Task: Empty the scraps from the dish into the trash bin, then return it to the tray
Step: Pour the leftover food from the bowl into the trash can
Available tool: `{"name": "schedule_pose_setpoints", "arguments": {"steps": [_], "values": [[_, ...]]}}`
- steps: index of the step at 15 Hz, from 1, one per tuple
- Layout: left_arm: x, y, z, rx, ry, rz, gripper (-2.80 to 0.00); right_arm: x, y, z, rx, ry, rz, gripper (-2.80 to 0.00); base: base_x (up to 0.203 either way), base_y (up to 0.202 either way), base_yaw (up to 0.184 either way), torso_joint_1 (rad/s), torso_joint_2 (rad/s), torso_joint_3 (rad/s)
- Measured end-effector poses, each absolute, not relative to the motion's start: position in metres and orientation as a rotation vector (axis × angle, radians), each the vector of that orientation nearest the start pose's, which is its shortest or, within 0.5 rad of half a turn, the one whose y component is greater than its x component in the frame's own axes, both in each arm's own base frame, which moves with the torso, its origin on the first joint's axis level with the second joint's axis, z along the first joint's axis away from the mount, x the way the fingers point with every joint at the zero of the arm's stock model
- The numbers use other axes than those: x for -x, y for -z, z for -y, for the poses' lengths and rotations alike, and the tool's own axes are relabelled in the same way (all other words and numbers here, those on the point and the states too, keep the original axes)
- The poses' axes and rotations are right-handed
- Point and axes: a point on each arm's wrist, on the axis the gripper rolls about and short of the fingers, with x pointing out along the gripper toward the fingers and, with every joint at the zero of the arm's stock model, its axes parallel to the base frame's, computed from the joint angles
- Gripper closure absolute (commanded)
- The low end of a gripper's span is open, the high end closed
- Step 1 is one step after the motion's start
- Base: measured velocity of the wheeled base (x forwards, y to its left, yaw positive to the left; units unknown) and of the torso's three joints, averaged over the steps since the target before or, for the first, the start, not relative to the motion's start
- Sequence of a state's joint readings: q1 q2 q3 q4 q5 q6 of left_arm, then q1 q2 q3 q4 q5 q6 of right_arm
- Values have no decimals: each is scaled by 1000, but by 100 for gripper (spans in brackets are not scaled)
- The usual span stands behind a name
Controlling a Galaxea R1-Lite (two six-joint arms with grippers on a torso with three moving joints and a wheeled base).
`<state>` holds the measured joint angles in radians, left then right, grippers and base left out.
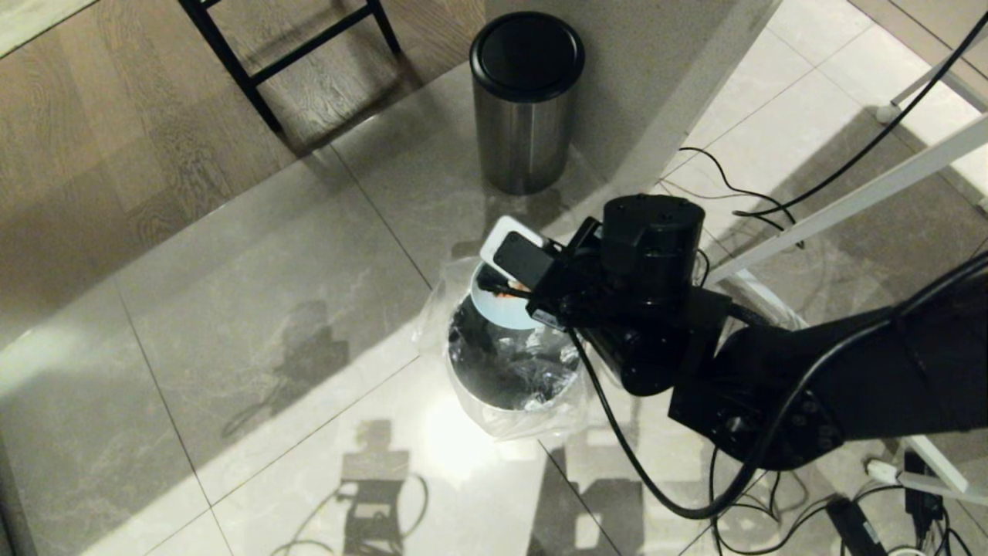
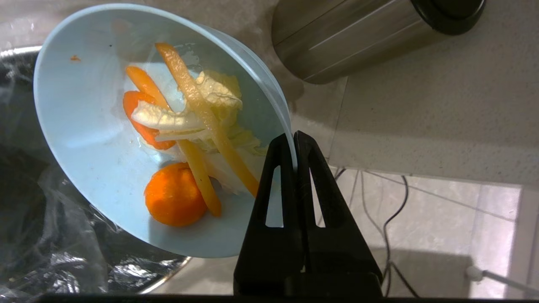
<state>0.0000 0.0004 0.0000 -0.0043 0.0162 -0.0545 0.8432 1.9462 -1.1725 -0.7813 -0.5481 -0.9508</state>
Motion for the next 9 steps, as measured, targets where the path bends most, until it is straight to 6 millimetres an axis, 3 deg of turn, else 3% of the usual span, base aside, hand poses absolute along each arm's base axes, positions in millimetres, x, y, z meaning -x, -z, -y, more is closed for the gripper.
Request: {"name": "schedule_pose_setpoints", "arguments": {"steps": [9], "values": [[23, -76, 0, 55, -16, 4, 0, -280, -223, -299, 935, -162, 326, 0, 0, 0, 0, 0, 0, 0]]}}
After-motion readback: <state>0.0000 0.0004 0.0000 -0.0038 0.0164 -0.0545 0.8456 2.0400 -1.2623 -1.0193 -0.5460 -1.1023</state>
